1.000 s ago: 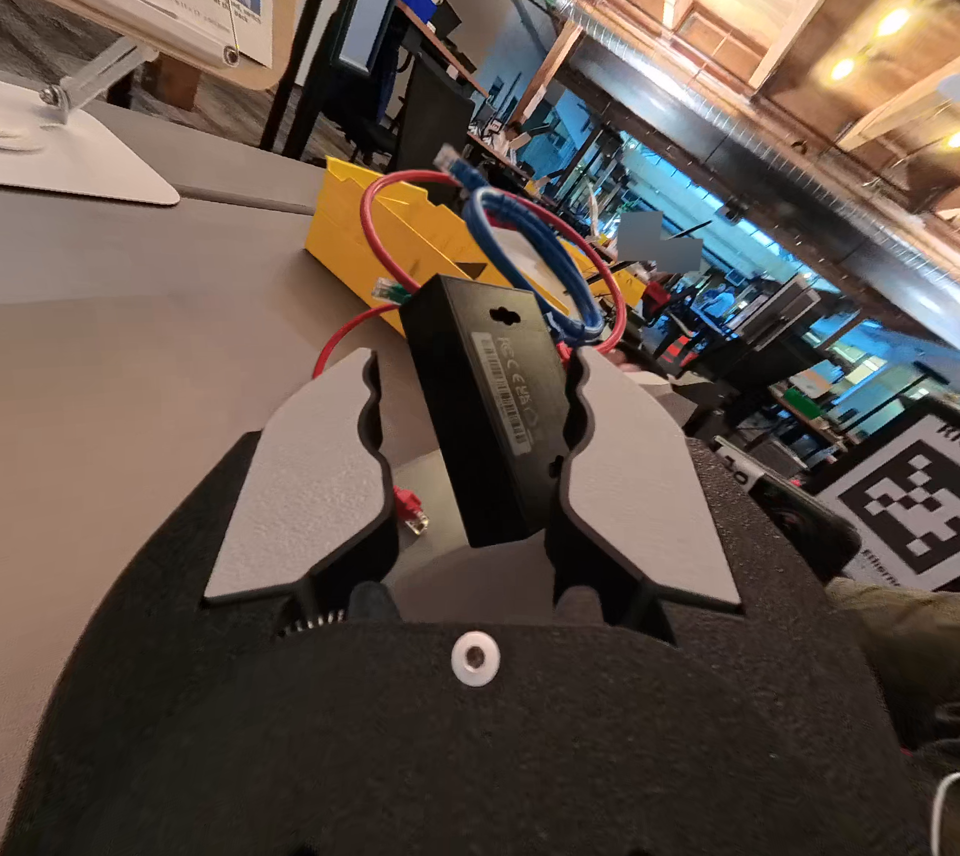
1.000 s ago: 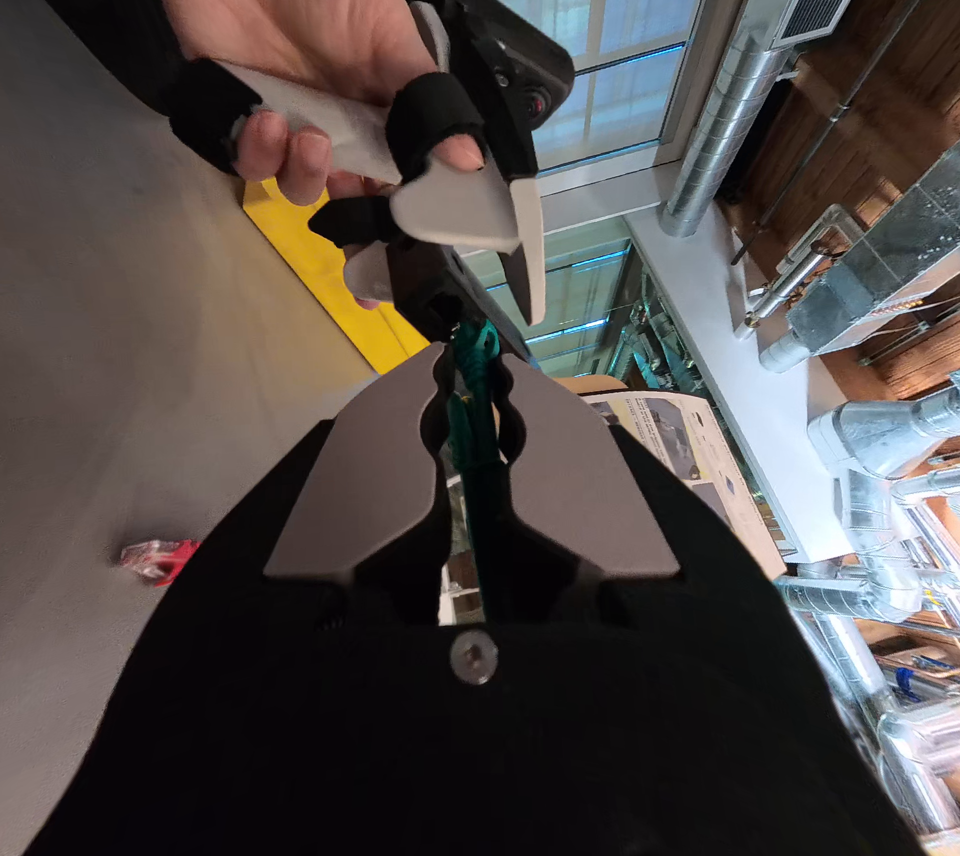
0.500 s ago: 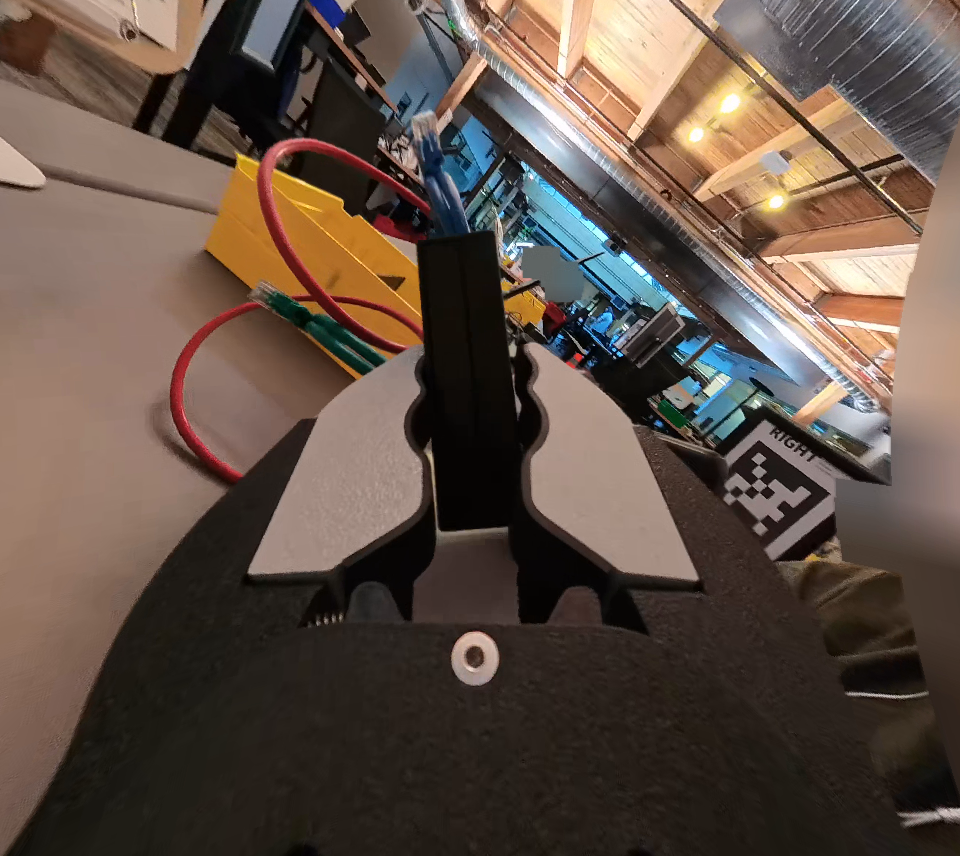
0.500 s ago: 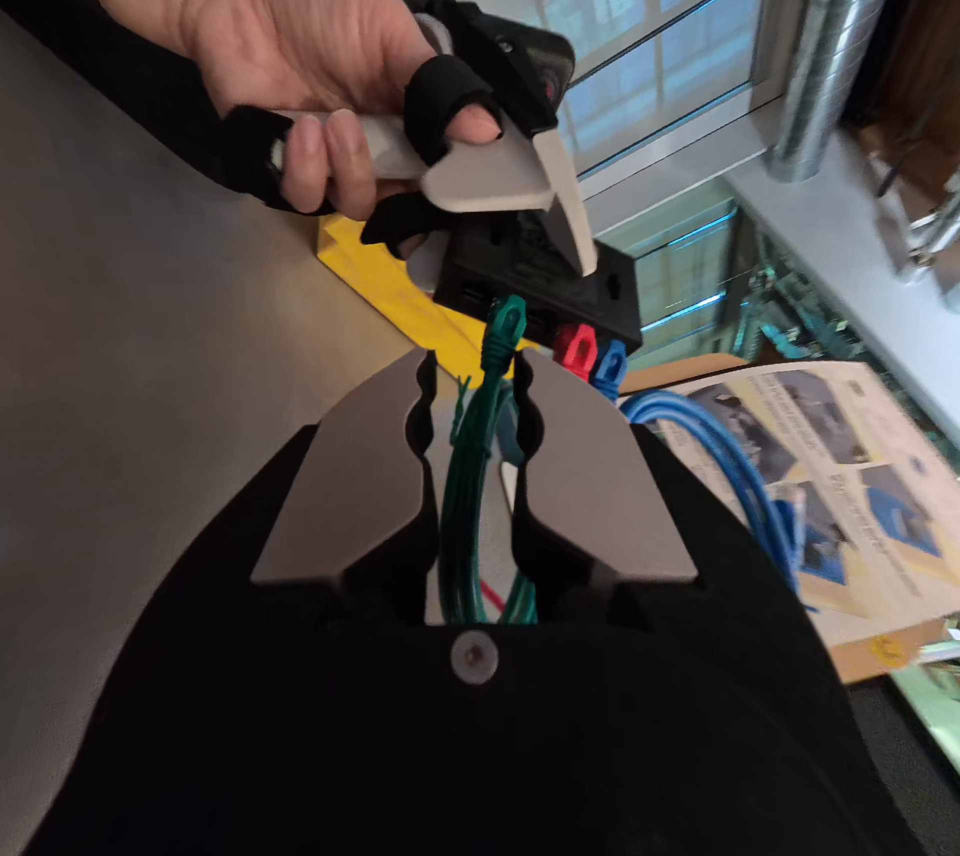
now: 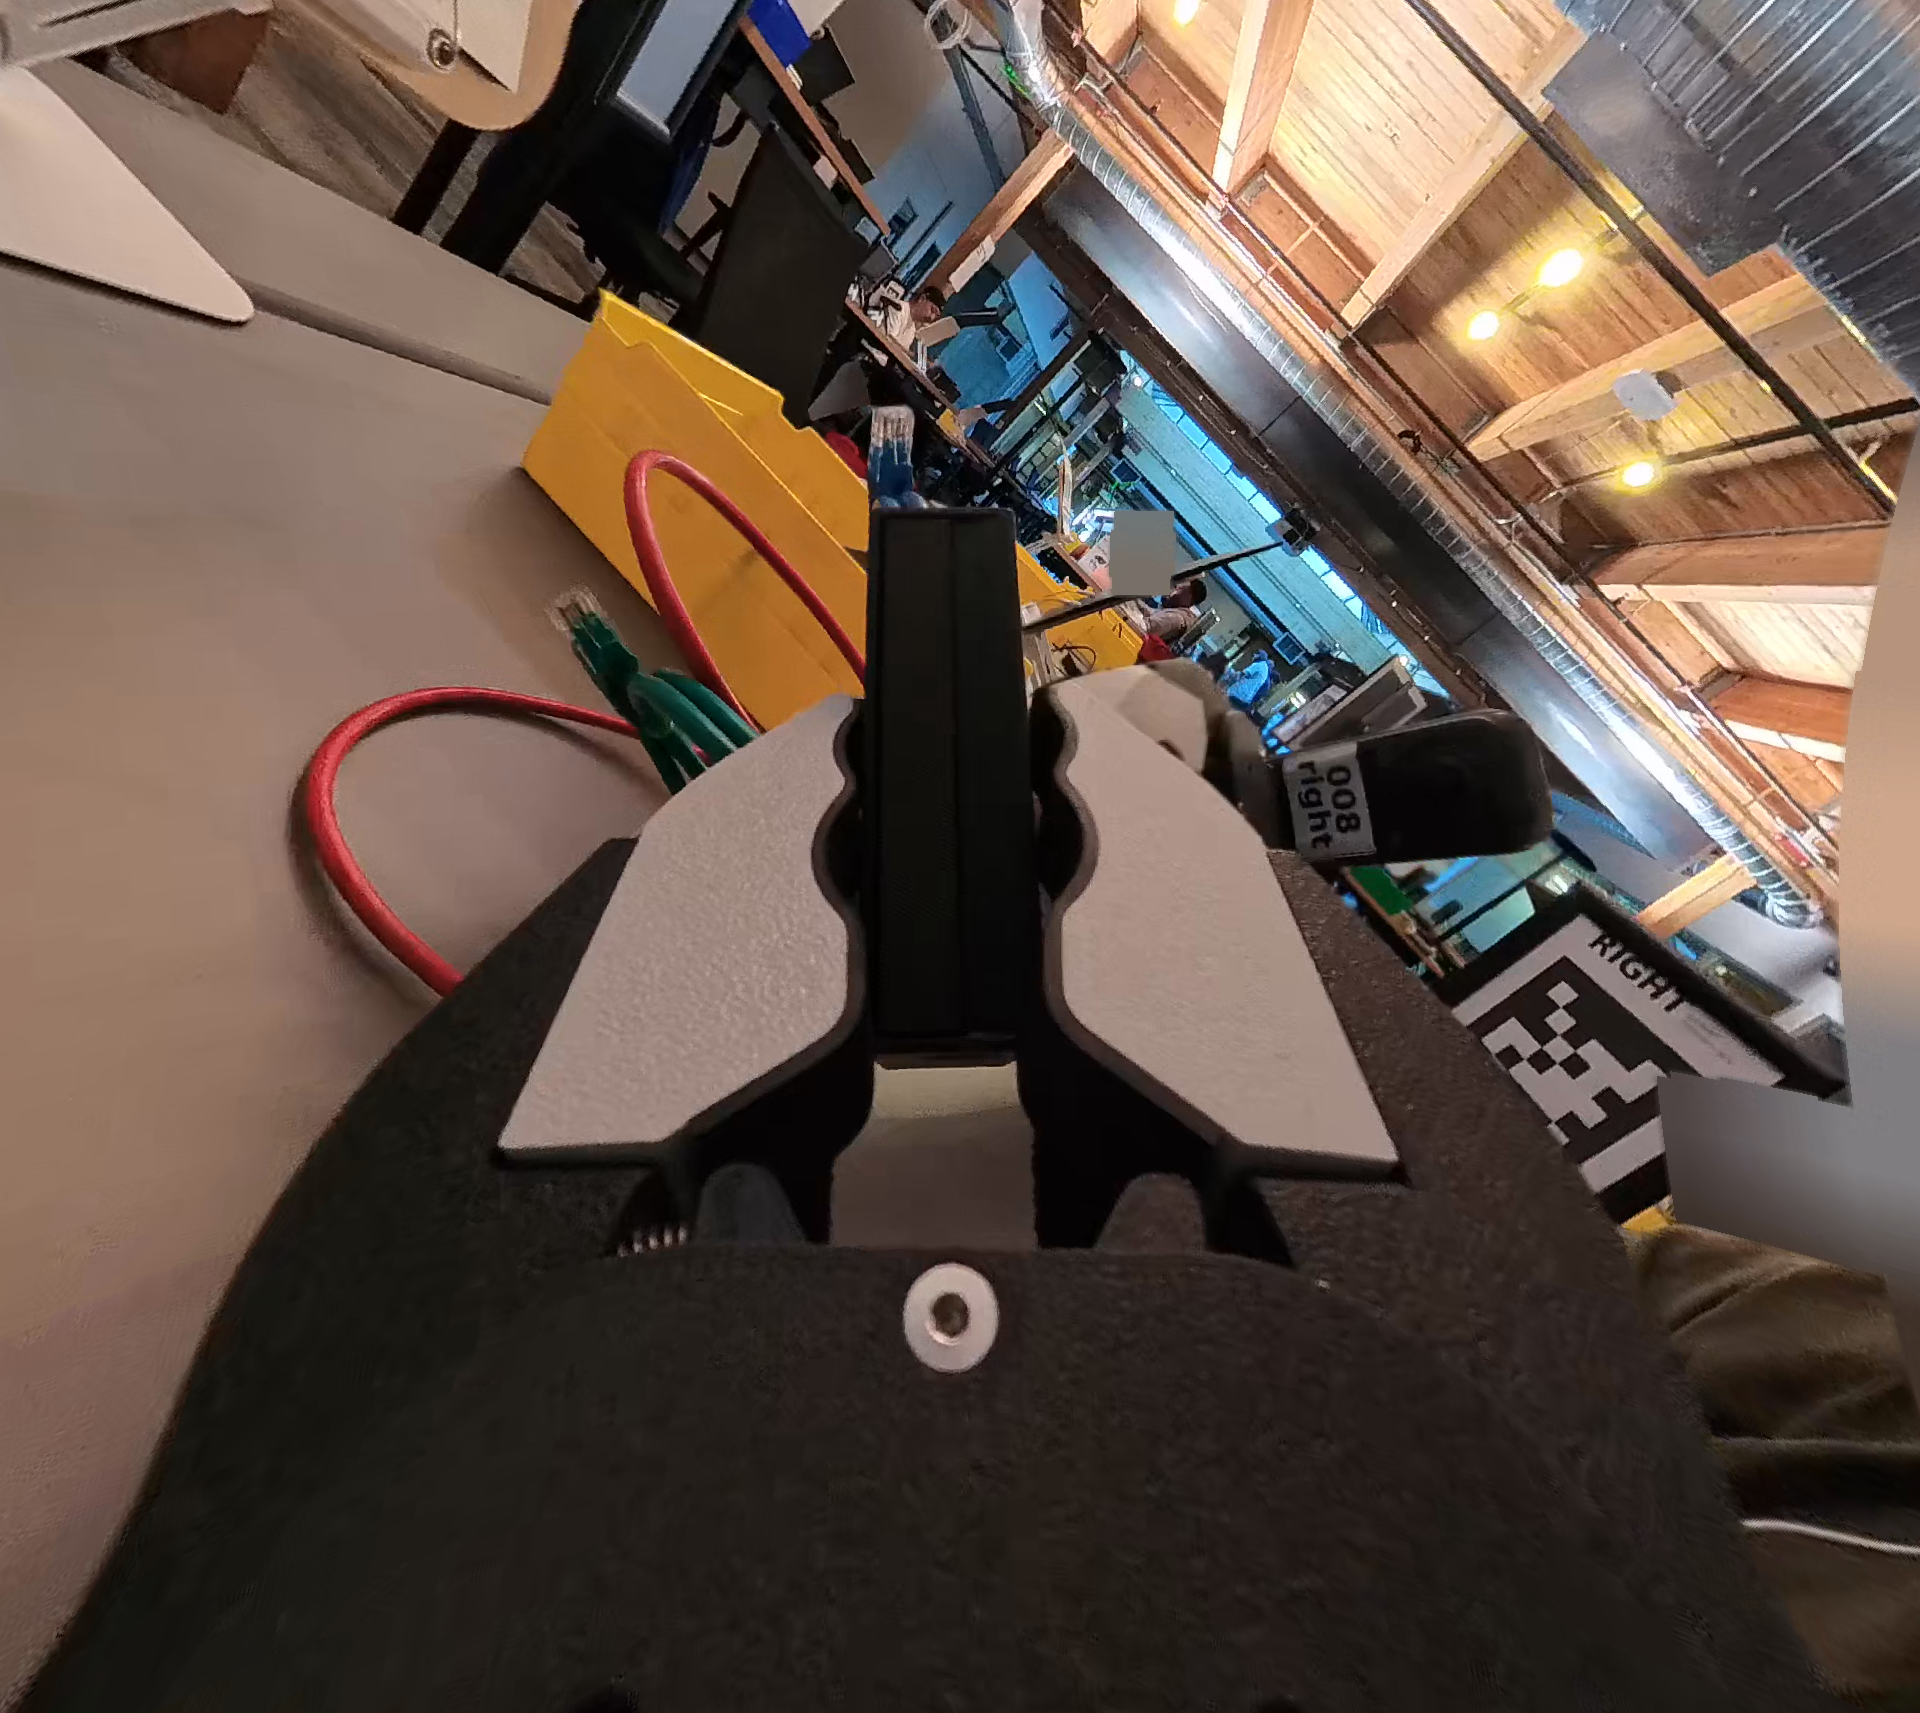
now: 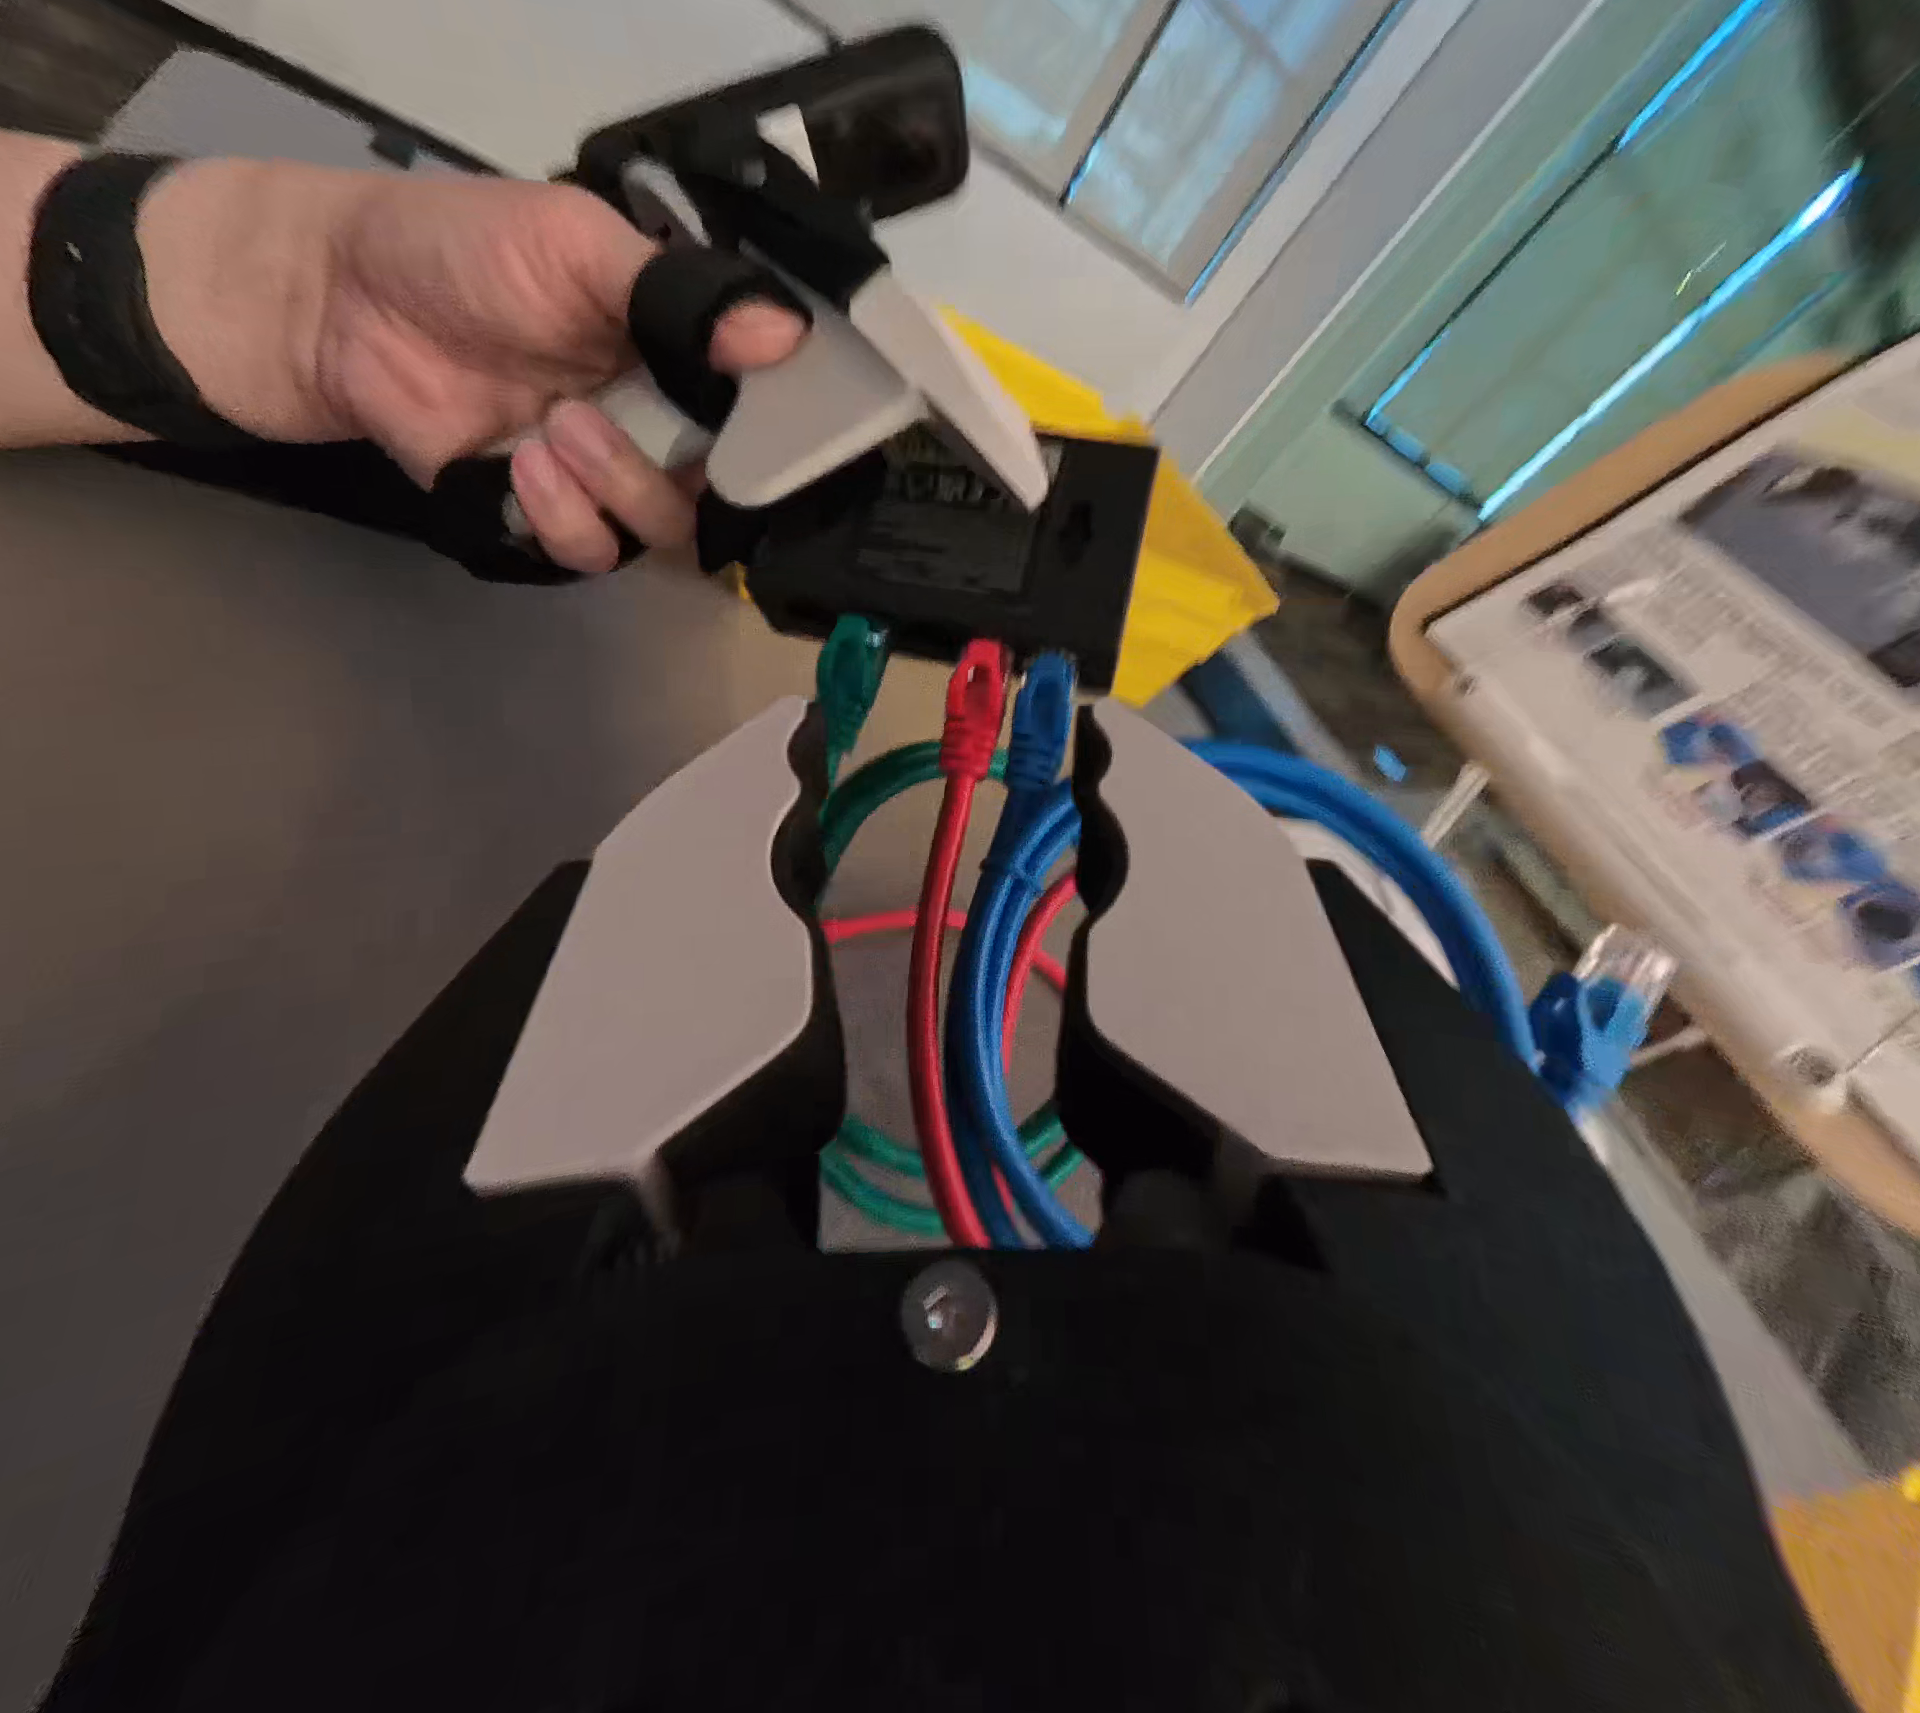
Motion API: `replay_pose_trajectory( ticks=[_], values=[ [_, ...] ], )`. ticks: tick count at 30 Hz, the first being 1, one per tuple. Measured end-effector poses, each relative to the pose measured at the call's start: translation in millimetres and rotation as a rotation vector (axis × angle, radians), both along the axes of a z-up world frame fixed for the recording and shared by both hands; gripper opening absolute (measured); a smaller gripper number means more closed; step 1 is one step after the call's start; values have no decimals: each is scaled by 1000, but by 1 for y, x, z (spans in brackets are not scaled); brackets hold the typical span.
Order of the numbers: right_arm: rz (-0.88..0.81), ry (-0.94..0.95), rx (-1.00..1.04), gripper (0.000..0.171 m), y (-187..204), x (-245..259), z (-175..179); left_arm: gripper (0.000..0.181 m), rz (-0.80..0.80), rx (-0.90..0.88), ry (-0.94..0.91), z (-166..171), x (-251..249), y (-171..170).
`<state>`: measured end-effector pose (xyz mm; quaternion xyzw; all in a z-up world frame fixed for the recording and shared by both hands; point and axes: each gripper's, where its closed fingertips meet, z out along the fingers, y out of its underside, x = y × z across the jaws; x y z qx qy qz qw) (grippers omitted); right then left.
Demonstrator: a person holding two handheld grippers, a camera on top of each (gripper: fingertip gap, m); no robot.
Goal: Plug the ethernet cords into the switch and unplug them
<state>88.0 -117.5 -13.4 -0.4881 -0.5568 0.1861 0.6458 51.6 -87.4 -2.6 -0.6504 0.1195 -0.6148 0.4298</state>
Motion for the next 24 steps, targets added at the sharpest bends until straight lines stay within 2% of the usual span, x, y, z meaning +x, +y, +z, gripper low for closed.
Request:
replay_pose_trajectory(
  ticks=[4, 7, 10, 13, 17, 20, 23, 24],
  values=[
    [-105, -123, -135, 50, 21, 6, -29, 30, 51, -10, -32, 3, -10, 7],
    [-160, -143, -207, 50, 32, 10, -39, 30, 66, 4, -51, 8, -14, 8],
    [-191, -167, -148, 45, 36, 9, -41, 30, 48, 16, -42, 8, -10, 4],
    [-216, -238, -51, 24, 35, 8, -45, 30, 34, 18, -39, 8, -7, 2],
    [-246, -302, -13, 20, 37, 8, -52, 30, 15, 12, -54, 9, -6, 1],
    [-253, -287, -78, 16, 37, 11, -50, 31, 3, 21, -78, 12, -4, -1],
    [-280, -276, -36, 15, 38, 17, -40, 38, -14, 75, -83, 21, -3, -7],
    [-297, -287, -18, 14, 39, 20, -38, 47, 6, 91, -83, 23, -5, -6]
  ],
)
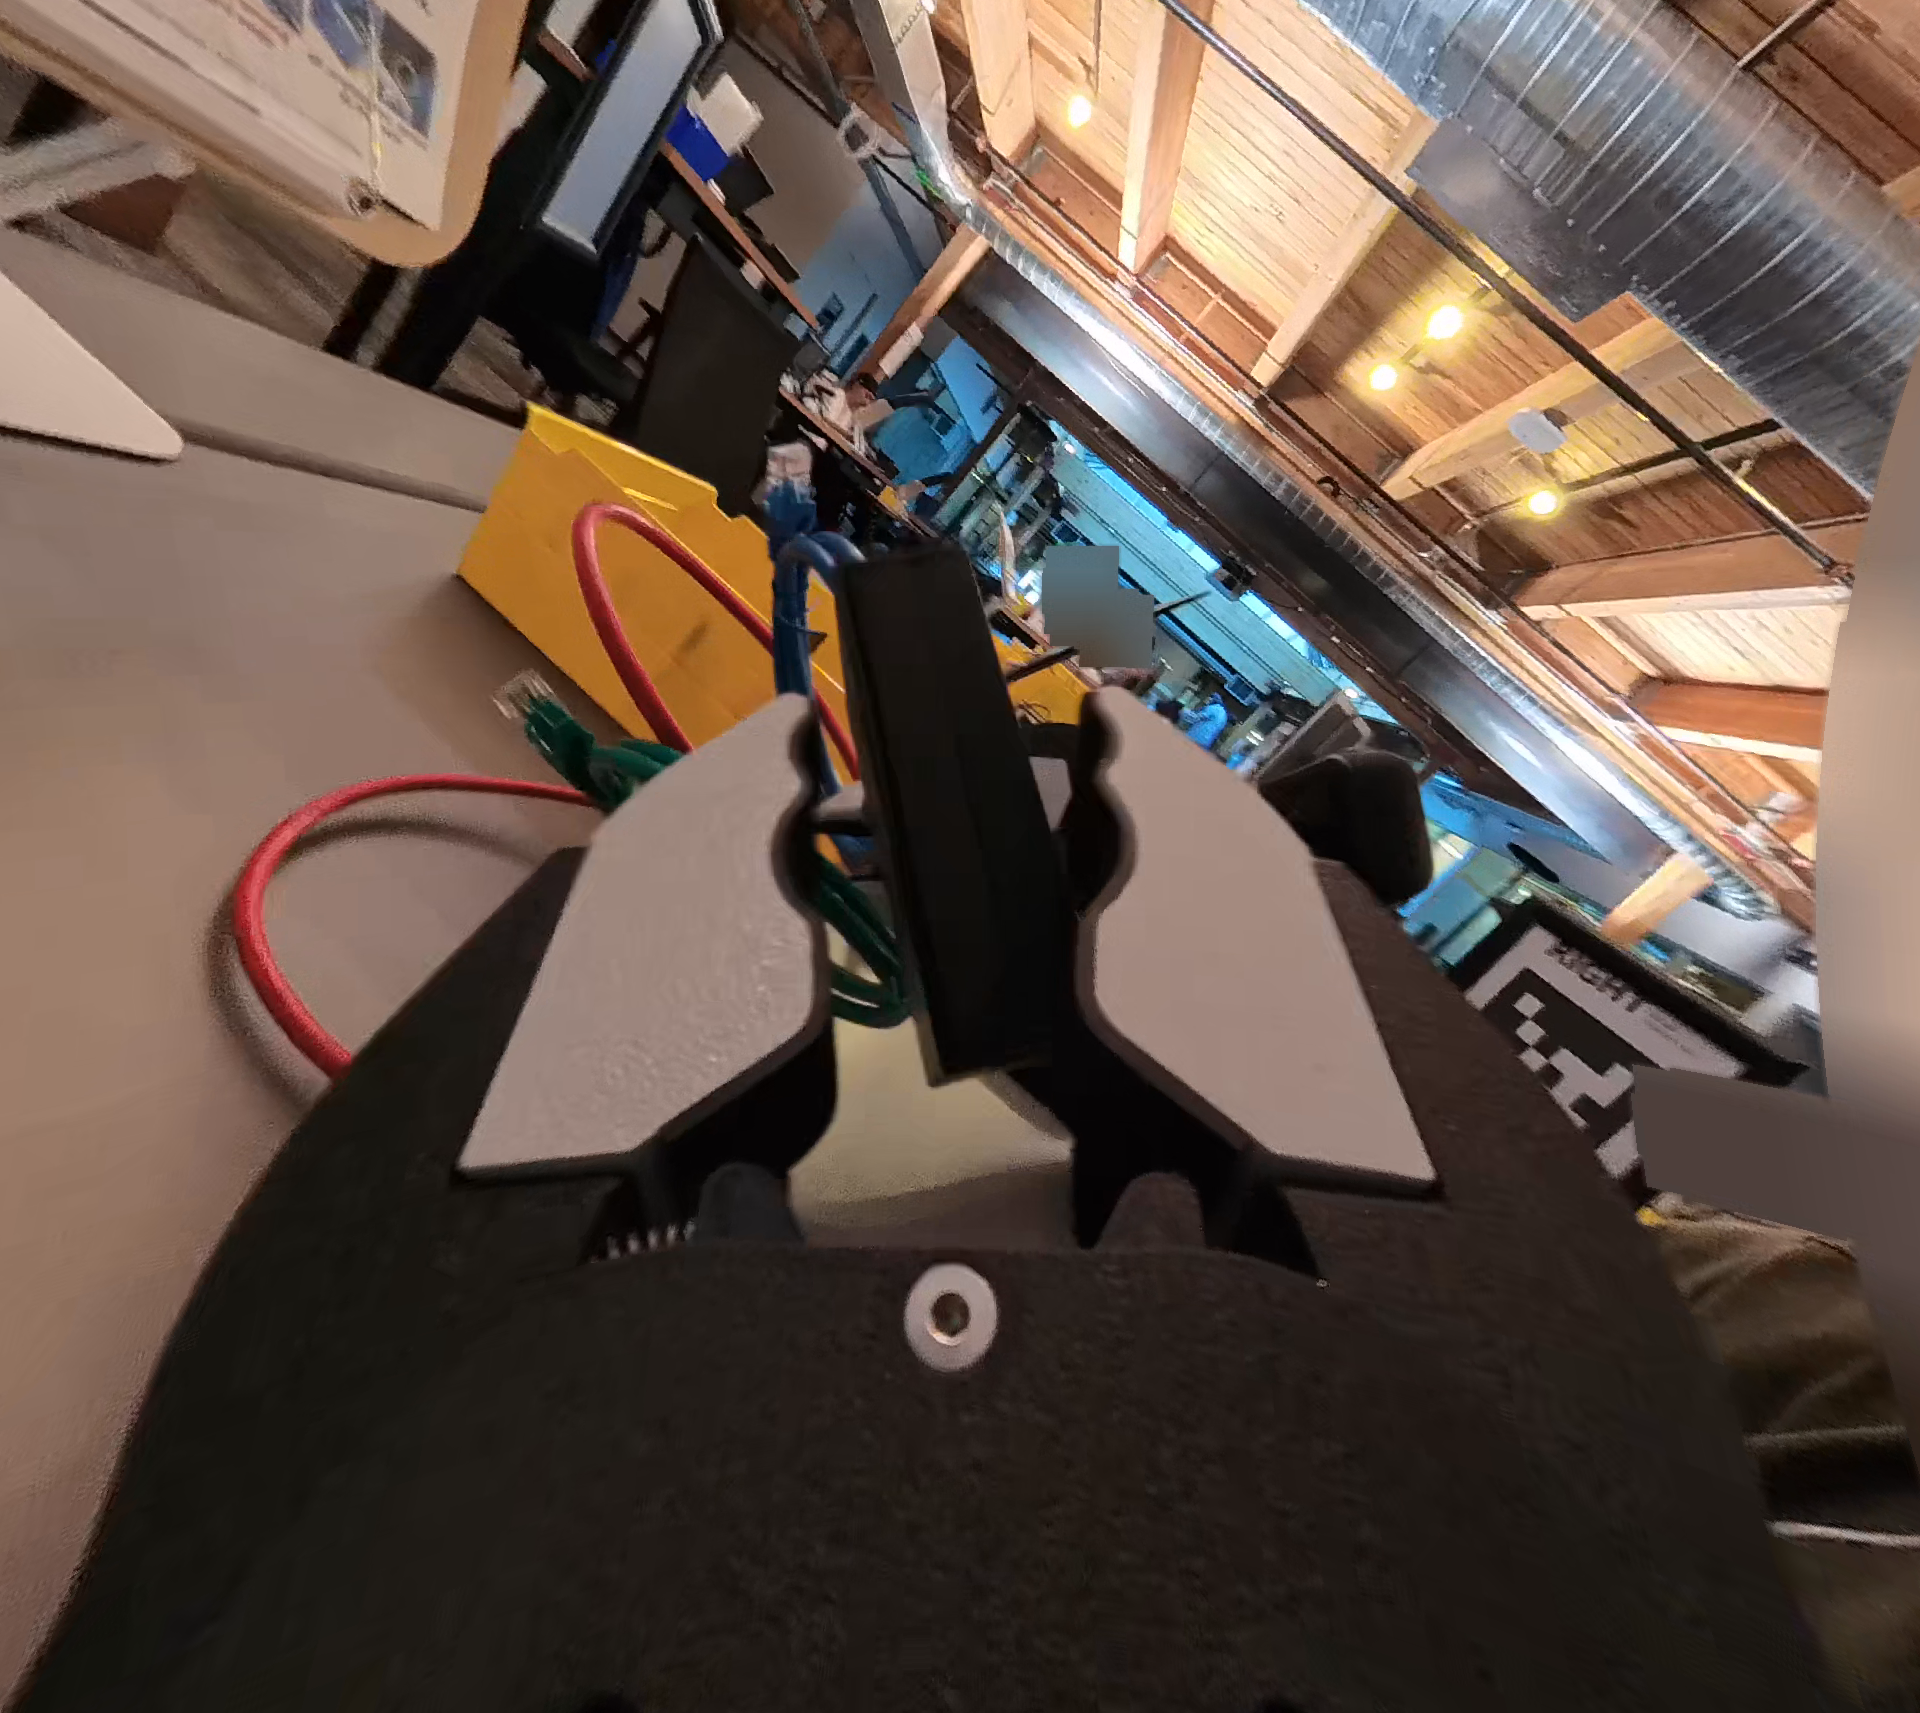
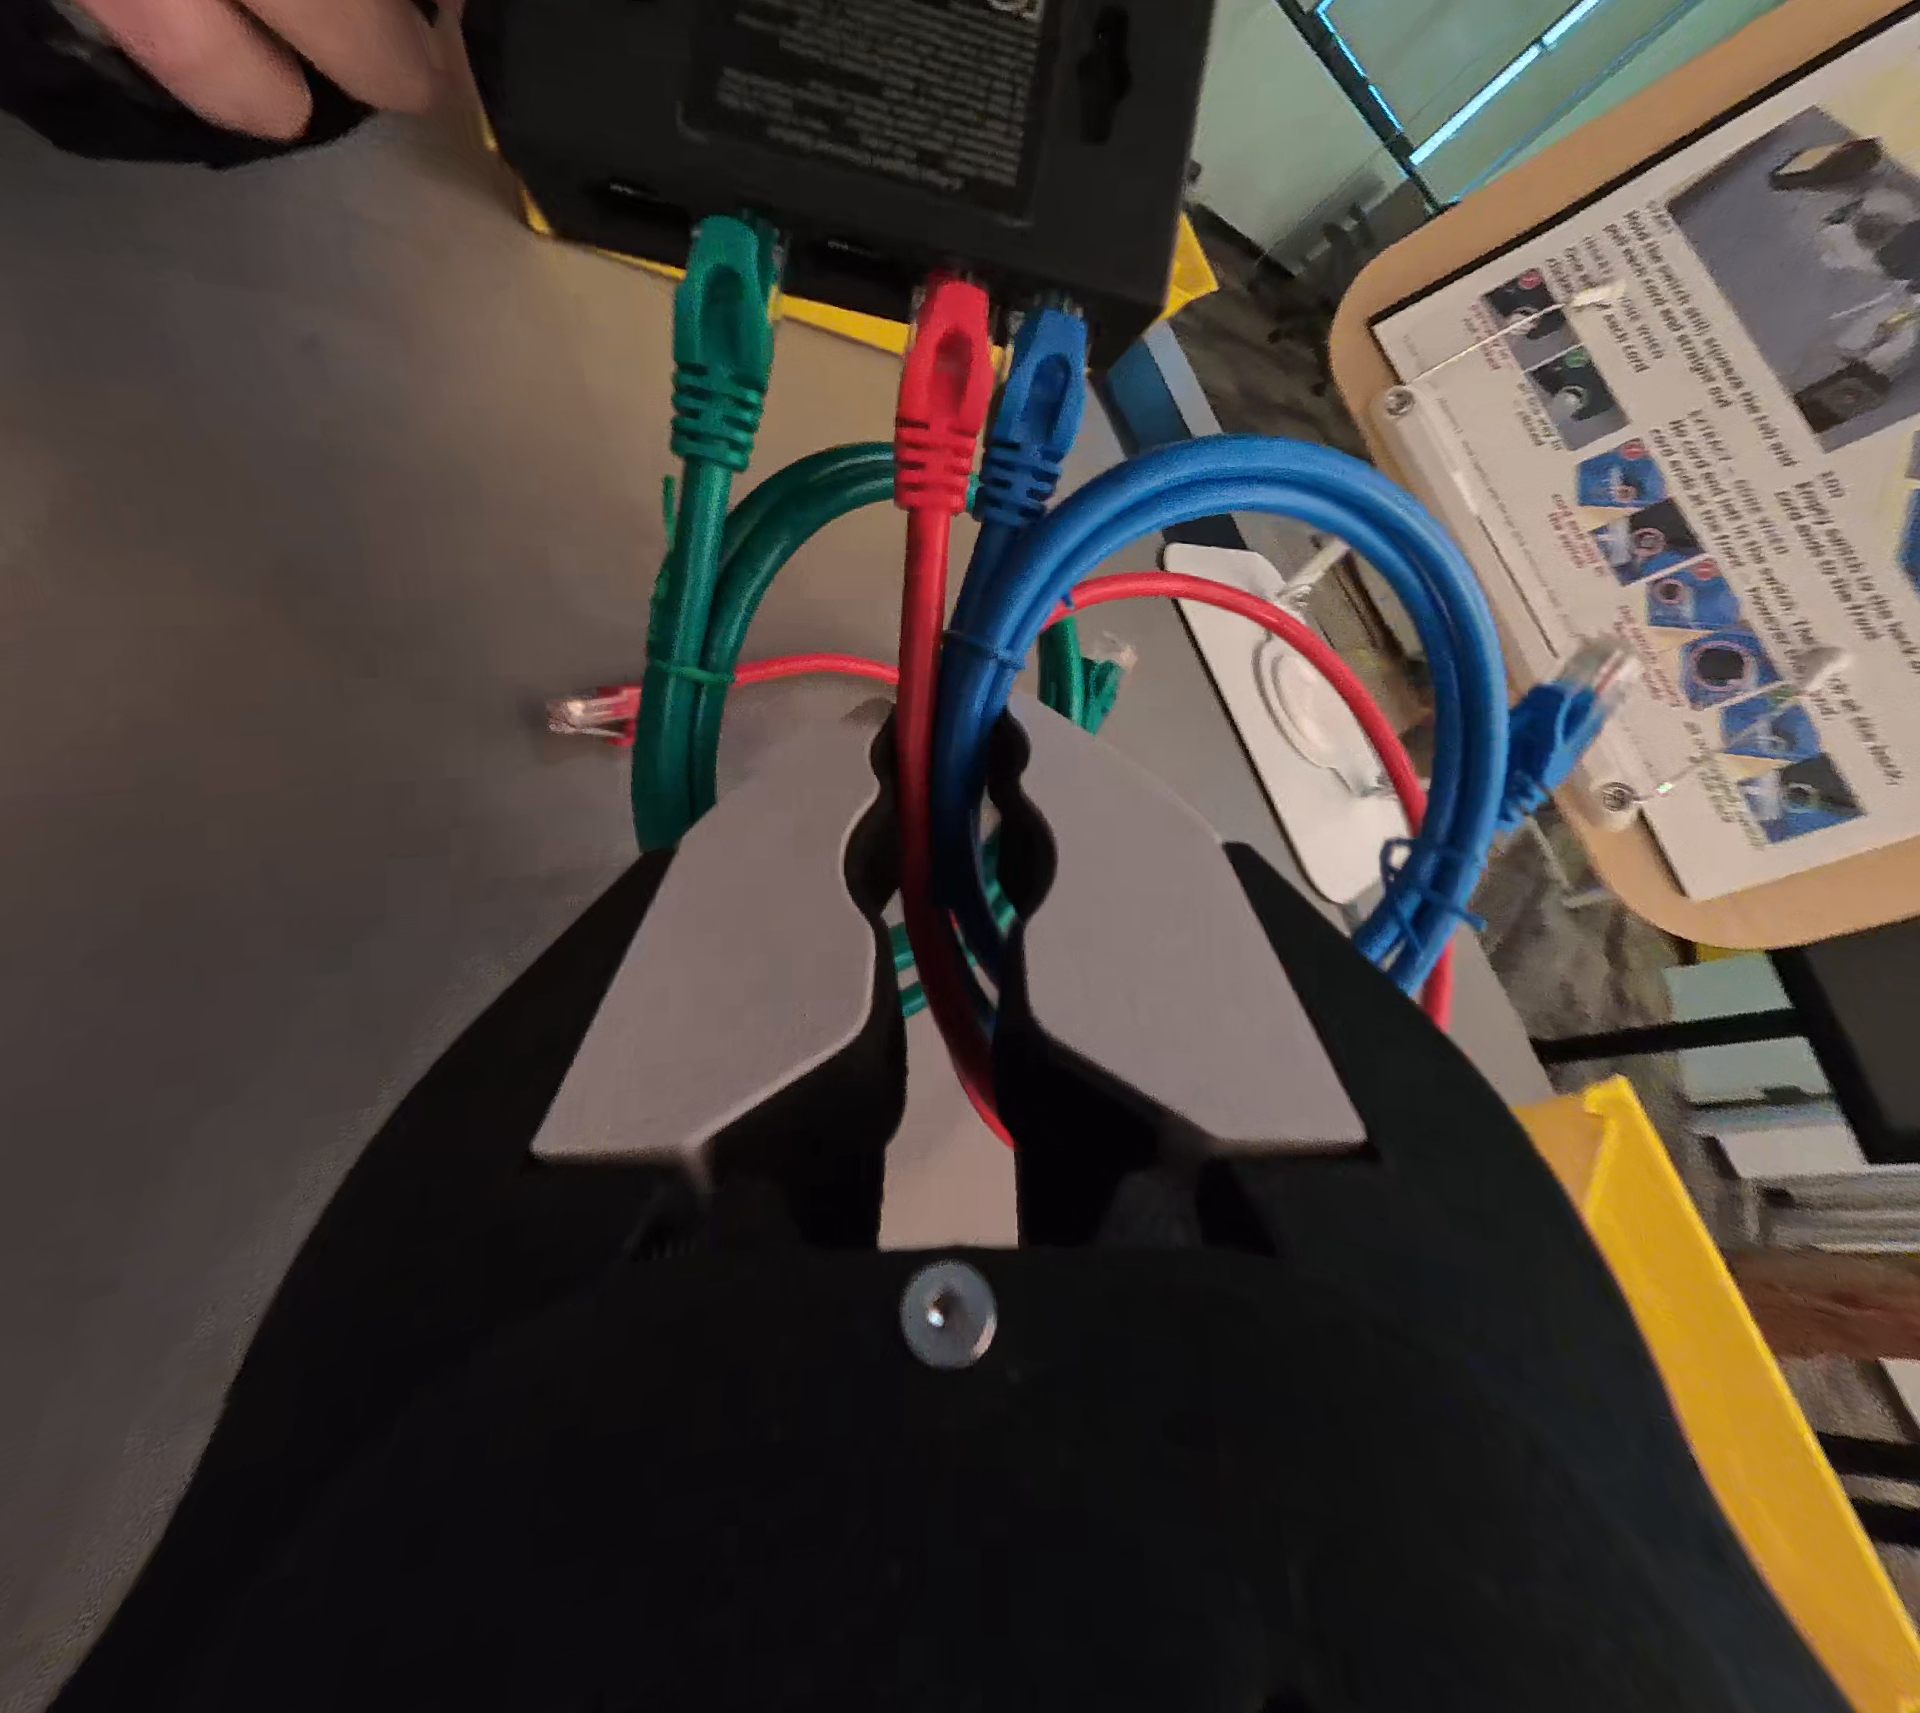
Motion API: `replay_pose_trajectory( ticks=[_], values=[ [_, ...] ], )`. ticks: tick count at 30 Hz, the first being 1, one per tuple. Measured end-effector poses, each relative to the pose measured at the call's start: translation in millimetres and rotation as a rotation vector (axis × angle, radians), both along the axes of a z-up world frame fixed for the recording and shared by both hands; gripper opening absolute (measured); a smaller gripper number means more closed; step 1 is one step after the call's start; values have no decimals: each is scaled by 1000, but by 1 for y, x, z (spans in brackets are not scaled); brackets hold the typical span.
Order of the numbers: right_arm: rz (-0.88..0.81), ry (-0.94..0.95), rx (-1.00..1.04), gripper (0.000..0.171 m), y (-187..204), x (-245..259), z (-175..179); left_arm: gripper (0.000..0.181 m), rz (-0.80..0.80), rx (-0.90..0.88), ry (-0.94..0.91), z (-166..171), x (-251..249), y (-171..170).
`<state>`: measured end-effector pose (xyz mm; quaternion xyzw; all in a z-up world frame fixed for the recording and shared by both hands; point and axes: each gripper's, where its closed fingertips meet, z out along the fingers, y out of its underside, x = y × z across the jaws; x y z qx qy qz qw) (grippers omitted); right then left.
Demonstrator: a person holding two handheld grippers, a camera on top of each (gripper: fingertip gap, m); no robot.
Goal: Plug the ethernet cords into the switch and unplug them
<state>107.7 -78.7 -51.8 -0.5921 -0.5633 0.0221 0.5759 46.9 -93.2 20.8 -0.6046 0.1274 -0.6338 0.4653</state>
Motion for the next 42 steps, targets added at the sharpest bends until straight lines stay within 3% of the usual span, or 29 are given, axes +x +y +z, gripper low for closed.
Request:
replay_pose_trajectory(
  ticks=[2, 8, 13, 22, 30, 34, 42],
  values=[
    [-26, -20, 20, 14, 3, 6, 4, 70, 54, 34, 8, 5, -4, 3],
    [-90, -68, 81, 12, 18, 23, 23, 71, 181, 75, 7, 11, -18, 11],
    [-102, -138, 116, 12, 29, 31, 57, 63, 172, 38, -37, 10, -25, 15],
    [-168, -322, 191, 12, 66, 58, 157, 66, 157, 57, -41, 10, -19, 13],
    [-362, -480, 240, 12, 113, 132, 253, 66, 113, 65, 38, 0, -3, 9],
    [-433, -557, 186, 12, 140, 179, 249, 66, 89, 60, 57, -4, 2, 7],
    [-450, -982, 313, 12, 183, 264, 183, 65, 73, 82, 49, -2, 6, 3]
  ],
)
